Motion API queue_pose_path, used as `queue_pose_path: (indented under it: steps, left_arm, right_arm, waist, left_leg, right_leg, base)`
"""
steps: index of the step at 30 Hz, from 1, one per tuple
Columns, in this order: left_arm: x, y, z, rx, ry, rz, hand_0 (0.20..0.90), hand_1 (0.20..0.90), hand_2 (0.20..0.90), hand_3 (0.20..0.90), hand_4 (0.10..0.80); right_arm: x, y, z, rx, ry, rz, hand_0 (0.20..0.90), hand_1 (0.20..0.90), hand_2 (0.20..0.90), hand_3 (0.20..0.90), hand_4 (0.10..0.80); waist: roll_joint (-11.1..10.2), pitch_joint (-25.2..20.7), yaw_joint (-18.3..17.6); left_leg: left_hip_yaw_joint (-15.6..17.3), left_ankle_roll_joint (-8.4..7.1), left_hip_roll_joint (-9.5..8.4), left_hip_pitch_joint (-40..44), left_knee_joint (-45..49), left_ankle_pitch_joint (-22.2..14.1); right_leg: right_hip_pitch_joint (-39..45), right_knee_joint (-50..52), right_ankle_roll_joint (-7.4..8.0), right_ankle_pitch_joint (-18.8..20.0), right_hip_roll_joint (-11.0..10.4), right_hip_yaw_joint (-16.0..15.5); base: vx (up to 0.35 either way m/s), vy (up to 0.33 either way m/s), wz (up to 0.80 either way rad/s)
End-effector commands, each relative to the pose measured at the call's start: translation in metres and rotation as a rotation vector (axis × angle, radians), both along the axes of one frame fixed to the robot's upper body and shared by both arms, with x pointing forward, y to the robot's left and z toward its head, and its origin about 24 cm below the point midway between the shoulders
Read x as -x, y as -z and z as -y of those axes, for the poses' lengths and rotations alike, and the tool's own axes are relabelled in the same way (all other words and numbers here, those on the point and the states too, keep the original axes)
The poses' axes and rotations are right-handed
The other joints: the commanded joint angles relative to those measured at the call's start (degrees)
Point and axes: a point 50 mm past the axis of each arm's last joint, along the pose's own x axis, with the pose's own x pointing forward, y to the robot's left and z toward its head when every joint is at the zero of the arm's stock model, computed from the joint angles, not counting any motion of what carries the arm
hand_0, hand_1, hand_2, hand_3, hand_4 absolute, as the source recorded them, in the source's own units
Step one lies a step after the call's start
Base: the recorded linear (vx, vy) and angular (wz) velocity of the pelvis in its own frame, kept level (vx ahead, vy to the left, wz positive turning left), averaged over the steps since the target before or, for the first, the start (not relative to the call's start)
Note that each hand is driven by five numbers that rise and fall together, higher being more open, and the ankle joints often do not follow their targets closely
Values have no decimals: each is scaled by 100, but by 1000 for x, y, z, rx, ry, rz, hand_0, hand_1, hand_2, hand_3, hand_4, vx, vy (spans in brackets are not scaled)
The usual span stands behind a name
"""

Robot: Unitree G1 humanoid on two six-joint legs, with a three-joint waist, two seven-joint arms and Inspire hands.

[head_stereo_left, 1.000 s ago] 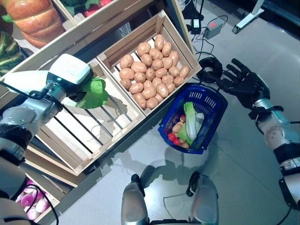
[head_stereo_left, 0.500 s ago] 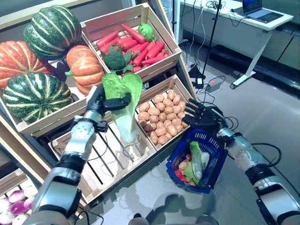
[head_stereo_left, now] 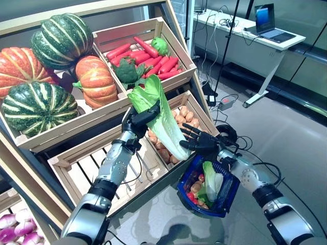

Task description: Put vegetables into the basket

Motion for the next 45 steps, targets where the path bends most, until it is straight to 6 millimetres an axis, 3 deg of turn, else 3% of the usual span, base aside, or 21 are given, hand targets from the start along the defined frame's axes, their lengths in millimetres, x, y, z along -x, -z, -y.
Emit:
queue_pose_path:
  steps: [1,6,17,23,33,34,35,36,37,45]
  left_arm:
    - [-8,-44,13,69,90,196,300,300,300,300,400]
    - [-3,-42,28,83,178,205,300,300,300,300,400]
    - [10,-26,65,123,404,166,300,300,300,300,400]
    - [17,-29,87,174,563,184,300,300,300,300,400]
    - [30,-10,121,264,752,71,300,300,300,300,400]
    - [33,-6,124,284,781,52,300,300,300,300,400]
    - [35,-4,126,290,791,49,300,300,300,300,400]
    - [36,-2,128,298,799,44,300,300,300,300,400]
    - [38,0,132,304,809,42,300,300,300,300,400]
    - [44,6,140,327,824,23,300,300,300,300,400]
  right_arm:
    - [-7,-35,-34,-180,-164,115,900,900,900,900,800]
    - [5,-20,-44,-262,-221,18,900,900,900,900,800]
    - [27,-13,-81,-476,-375,-121,900,900,900,900,800]
    - [39,-10,-98,-645,-457,-223,900,900,900,900,800]
    - [35,-32,-115,-762,-517,-169,900,900,900,900,800]
    - [35,-37,-117,-795,-519,-151,811,811,811,811,740]
    - [34,-40,-118,-818,-514,-142,559,559,559,559,573]
    - [33,-43,-119,-830,-508,-134,394,394,394,394,463]
    - [31,-47,-120,-852,-493,-121,300,300,300,300,400]
    - [19,-64,-115,-903,-380,-59,300,300,300,300,400]
  waist:
    - [-85,-540,-9]
    - [-119,-590,32]
    - [-120,-622,68]
    - [-121,-662,104]
    - [-125,-700,115]
    - [-124,-703,121]
    - [-124,-703,122]
    - [-123,-703,122]
    - [-125,-704,120]
    - [-116,-707,93]
  left_leg:
    - [-165,100,-101,-88,-56,82]
    - [-226,111,-115,-52,-121,92]
    - [-317,131,-136,13,-192,66]
    - [-359,154,-155,50,-211,47]
    - [-408,167,-167,88,-224,12]
    - [-414,169,-168,88,-224,5]
    - [-420,169,-170,90,-224,3]
    - [-421,171,-172,94,-224,1]
    - [-425,175,-175,100,-224,-7]
    - [-403,183,-175,98,-224,-27]
  right_leg:
    - [56,122,-327,-44,-46,38]
    - [109,40,-320,2,-25,14]
    - [191,-31,-303,22,-2,-19]
    - [244,-77,-301,42,7,-45]
    - [274,-114,-284,63,12,-33]
    - [279,-122,-285,64,13,-27]
    - [282,-125,-283,69,14,-22]
    - [285,-128,-281,73,14,-19]
    - [290,-139,-279,80,13,-13]
    - [272,-171,-269,110,9,7]
  base:
    - [0,0,0]
    - [7,-5,0]
    - [0,0,0]
    - [0,0,0]
    - [1,1,1]
    - [0,0,0]
    - [0,0,0]
    - [0,0,0]
    - [0,0,0]
    - [0,0,0]
